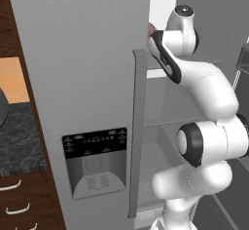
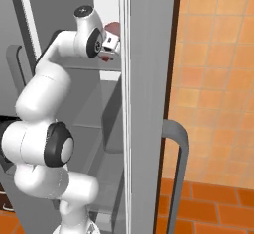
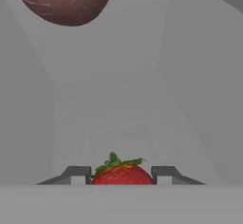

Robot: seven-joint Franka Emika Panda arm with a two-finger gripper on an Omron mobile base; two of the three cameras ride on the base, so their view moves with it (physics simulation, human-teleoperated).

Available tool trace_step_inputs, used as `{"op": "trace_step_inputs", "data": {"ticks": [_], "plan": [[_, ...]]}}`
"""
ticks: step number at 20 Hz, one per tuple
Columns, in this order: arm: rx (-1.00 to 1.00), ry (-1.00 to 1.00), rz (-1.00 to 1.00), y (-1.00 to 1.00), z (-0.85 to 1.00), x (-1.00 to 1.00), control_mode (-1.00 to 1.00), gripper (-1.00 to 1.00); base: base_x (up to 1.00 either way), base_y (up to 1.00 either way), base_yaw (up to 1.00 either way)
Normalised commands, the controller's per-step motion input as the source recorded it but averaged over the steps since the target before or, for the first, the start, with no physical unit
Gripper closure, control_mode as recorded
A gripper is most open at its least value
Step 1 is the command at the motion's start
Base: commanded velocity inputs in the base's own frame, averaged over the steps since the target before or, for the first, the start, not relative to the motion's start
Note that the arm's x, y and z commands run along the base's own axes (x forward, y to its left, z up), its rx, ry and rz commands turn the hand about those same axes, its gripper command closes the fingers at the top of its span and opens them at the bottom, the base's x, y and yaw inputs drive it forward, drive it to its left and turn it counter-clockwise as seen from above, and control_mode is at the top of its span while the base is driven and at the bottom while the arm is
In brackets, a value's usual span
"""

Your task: Take the strawberry from the fridge and place it on top of the pancake, located on the dining counter.

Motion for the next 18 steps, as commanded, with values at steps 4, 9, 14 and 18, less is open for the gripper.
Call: {"op": "trace_step_inputs", "data": {"ticks": [4,9,14,18], "plan": [[0.0,0.0,-0.03,0.0,0.0,-1.0,-1.0,1.0,0.0,0.0,0.0],[0.0,0.01,0.0,-0.02,-0.13,-1.0,-1.0,1.0,0.0,0.0,0.0],[0.0,0.05,0.0,-0.12,-0.49,-1.0,-1.0,1.0,0.0,0.0,0.0],[-0.04,0.05,0.01,0.06,-0.9,-1.0,-1.0,1.0,0.0,0.0,0.0]]}}
